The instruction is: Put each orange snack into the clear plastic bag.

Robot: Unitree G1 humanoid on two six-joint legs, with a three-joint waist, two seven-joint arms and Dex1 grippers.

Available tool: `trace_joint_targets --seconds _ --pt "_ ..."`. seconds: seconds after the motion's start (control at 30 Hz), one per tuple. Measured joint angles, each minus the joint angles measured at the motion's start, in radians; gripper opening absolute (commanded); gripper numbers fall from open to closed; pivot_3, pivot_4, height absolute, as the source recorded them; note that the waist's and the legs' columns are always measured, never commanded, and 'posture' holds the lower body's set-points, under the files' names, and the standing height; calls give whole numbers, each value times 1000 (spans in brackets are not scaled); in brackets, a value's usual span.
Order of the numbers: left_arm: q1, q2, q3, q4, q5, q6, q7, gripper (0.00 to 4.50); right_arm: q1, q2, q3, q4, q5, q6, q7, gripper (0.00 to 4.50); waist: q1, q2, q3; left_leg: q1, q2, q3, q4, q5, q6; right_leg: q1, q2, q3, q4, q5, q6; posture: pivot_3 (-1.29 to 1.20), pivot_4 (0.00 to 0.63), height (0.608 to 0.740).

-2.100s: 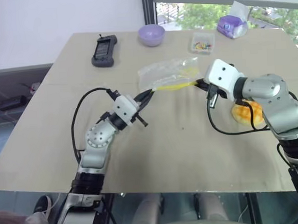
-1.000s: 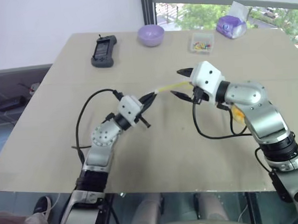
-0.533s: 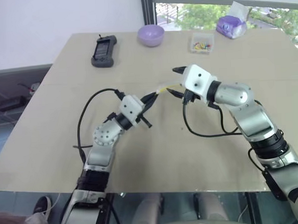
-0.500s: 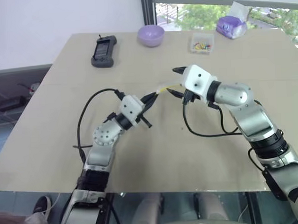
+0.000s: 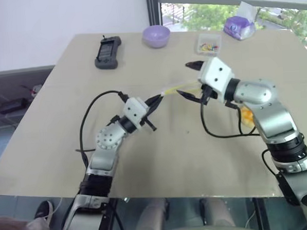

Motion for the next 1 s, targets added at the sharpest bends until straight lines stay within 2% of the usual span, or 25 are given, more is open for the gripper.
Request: trace_joint_targets --seconds 0.03,0.07,0.1,0.13,0.3,0.33,0.63,1.0 --pt "-1 0 0 0 0 0 0 0 1 -3 -6 0 6 1 0 3849 0 0 0 0 0 0 0 0 0 0 0 0 0 0 0 0 150 740" --pt "-1 -1 0 0 0 1 0 0 3 -16 -9 -3 15 4 5 3315 1 0 0 0 0 0 0 0 0 0 0 0 0 0 0 0 150 740" --pt "-1 -1 0 0 0 1 0 0 11 -29 -10 -9 20 7 12 2978 1 0 0 0 0 0 0 0 0 0 0 0 0 0 0 0 150 740" --pt "-1 -1 0 0 0 2 0 0 22 -45 -10 -17 28 9 27 2358 2 0 0 0 0 0 0 0 0 0 0 0 -1 0 0 0 150 740" --pt "-4 -3 -1 0 0 2 -1 0 52 -79 -7 -30 56 34 67 252 2 0 0 0 0 0 0 0 0 0 0 0 0 0 0 0 150 740" --pt "-4 -3 -1 0 0 3 -1 0 60 -84 -6 -37 59 40 73 47 2 0 0 0 0 0 0 0 0 0 0 0 0 0 0 0 150 740" --pt "-4 -3 -1 0 0 4 -1 0 67 -91 4 -26 33 65 54 47 2 0 0 0 0 0 0 0 0 0 0 0 0 0 0 0 150 740" --pt "-4 -3 -3 0 -1 4 -4 0 46 -74 60 81 -52 62 23 47 1 0 0 0 0 1 0 0 0 0 0 0 0 0 0 0 150 740"
